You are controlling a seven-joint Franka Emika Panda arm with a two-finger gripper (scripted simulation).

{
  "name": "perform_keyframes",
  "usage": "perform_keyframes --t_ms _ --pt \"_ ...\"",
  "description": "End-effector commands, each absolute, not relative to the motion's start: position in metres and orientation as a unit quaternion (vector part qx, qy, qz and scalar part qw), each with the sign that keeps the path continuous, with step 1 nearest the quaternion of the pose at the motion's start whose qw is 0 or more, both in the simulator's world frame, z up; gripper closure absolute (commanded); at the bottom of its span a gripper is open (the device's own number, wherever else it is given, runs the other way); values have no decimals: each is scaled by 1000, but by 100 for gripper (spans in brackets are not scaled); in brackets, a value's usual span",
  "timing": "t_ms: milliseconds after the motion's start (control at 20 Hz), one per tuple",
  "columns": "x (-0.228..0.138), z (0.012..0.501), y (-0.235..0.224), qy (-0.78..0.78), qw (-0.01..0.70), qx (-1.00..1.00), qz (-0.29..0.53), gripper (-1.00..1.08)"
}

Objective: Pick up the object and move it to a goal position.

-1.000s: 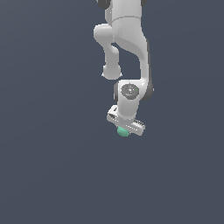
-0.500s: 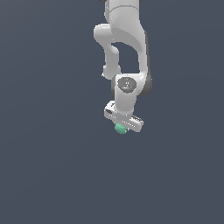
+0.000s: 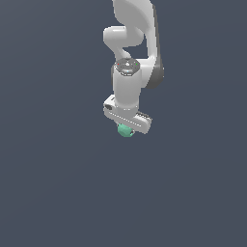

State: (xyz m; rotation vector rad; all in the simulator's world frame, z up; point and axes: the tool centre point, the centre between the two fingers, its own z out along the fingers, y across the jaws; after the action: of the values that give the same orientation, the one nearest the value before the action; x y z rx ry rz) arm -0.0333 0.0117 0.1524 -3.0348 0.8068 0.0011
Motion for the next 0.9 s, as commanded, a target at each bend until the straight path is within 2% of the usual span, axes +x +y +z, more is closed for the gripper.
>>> perform_keyframes --t_ms 0,500,850 --pt "-37 180 -2 257 1 -966 0 108" --pt "-46 289 -56 258 1 -966 0 108" --pt "-49 343 -82 257 0 -966 0 108"
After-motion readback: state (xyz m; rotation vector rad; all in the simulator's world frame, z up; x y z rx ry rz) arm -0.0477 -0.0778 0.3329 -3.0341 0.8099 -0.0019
